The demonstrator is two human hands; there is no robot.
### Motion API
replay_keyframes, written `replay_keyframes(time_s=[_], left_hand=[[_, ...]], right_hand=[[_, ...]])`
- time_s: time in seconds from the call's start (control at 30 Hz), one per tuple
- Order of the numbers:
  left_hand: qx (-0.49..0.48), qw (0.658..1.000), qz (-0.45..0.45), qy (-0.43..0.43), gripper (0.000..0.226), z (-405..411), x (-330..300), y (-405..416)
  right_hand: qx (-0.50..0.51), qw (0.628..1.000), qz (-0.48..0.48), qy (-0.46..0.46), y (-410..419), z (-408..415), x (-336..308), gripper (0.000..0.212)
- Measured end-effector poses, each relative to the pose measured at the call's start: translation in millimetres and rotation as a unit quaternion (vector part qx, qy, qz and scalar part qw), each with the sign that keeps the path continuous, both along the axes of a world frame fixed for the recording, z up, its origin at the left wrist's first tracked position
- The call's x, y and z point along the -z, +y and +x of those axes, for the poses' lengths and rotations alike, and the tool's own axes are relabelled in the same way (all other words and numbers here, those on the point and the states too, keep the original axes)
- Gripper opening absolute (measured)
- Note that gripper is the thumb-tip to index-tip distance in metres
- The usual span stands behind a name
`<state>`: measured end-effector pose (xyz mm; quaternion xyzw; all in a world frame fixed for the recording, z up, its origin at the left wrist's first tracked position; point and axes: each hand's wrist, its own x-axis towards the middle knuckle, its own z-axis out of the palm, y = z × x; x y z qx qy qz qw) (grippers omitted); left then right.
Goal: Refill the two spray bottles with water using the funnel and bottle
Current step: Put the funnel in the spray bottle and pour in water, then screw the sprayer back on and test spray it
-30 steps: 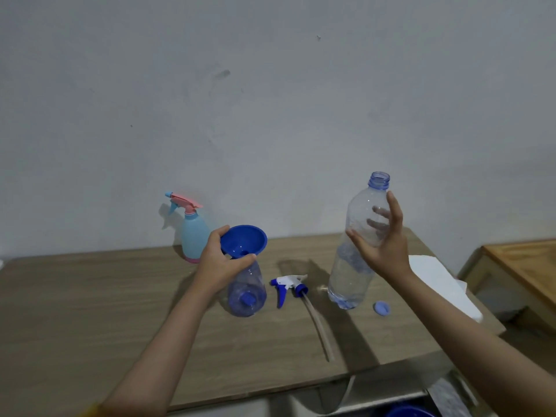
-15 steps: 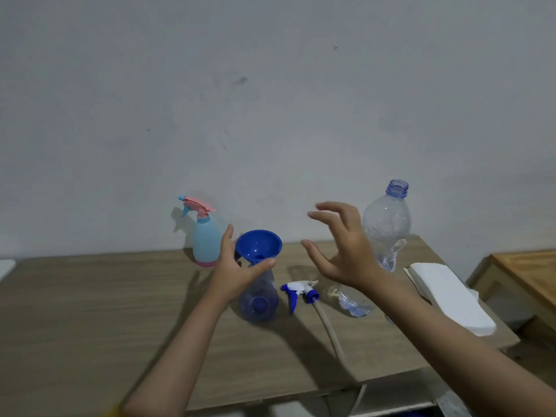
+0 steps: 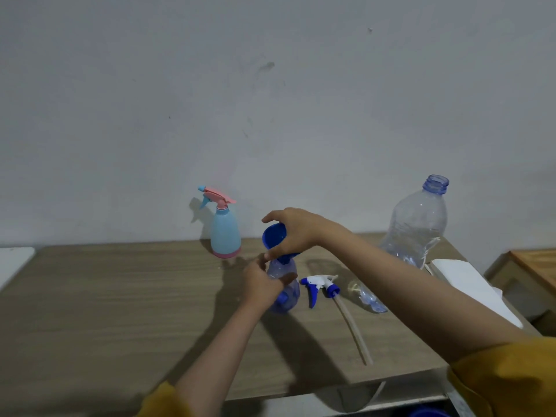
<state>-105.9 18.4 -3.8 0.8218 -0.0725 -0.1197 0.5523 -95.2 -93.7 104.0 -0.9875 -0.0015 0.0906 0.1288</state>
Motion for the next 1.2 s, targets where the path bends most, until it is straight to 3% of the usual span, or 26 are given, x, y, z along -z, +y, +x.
replay_keyframes(time_s=[0.17, 0.3, 0.43, 0.63, 0.7, 0.93, 1.2], left_hand=[[0.007, 0.999, 0.0, -0.037, 0.036, 6.0, 11.4, 2.0], [0.001, 0.997, 0.011, -0.071, 0.042, 9.1, 11.0, 10.7], [0.001, 0.996, 0.004, -0.087, 0.034, 12.8, 13.1, 26.4], [-0.015, 0.994, 0.011, -0.106, 0.036, 12.9, 21.3, 47.7], [-0.011, 0.994, 0.01, -0.109, 0.037, 11.6, 25.3, 51.8], [0.002, 0.994, -0.006, -0.111, 0.045, 7.4, 29.9, 55.5], [0.013, 0.993, -0.009, -0.117, 0.047, 3.9, 34.0, 59.1]], right_hand=[[0.014, 0.999, 0.018, -0.041, -7.0, -11.0, -14.4, 0.072], [0.043, 0.987, 0.129, -0.088, -20.1, -32.0, -23.3, 0.056], [0.107, 0.954, 0.236, -0.153, -29.0, -56.1, 0.0, 0.043], [0.272, 0.87, 0.365, -0.189, -22.2, -86.6, 97.9, 0.058], [0.297, 0.857, 0.367, -0.209, -14.0, -95.6, 130.7, 0.066], [0.316, 0.856, 0.316, -0.261, 16.7, -122.1, 208.6, 0.057], [0.312, 0.863, 0.303, -0.258, 29.0, -129.1, 229.2, 0.071]])
